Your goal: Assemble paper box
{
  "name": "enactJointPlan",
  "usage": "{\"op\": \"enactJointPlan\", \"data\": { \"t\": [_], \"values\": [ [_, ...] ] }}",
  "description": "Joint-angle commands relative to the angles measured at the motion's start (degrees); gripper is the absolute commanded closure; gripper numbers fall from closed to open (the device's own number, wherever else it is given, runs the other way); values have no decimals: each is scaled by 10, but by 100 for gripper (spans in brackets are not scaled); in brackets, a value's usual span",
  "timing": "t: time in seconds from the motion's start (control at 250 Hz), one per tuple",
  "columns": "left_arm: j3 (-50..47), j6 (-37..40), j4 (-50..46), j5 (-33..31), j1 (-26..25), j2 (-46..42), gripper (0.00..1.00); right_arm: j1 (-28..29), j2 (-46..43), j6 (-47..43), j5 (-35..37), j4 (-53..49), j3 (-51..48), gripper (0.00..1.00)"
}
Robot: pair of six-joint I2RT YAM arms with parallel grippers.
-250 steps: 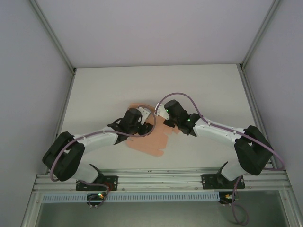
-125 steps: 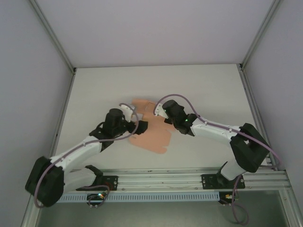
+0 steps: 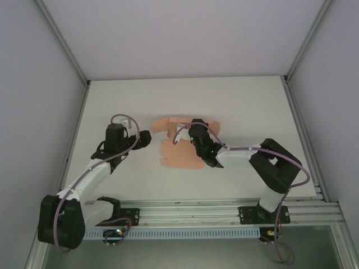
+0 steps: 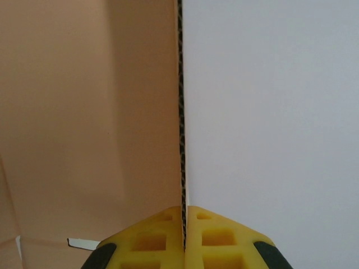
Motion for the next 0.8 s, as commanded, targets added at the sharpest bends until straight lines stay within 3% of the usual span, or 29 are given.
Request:
{"op": "enactJointPlan", "data": {
  "t": [0.0,0.188,0.363,0.587,0.799],
  "values": [
    [33,-27,26,13,34,29,0,6,40,-108,25,174,-23,100],
    [69,-19,45,-26,69,112,0,8,86,-141,20,265,-34,100],
    [123,-4,85,29,77,221,0,9,102,-134,20,297,-47,100],
    [150,7,192,170,58,325,2,8,131,-126,21,315,-51,100],
    [128,37,212,177,21,332,7,2,145,-117,22,308,-50,100]
  ]
}}
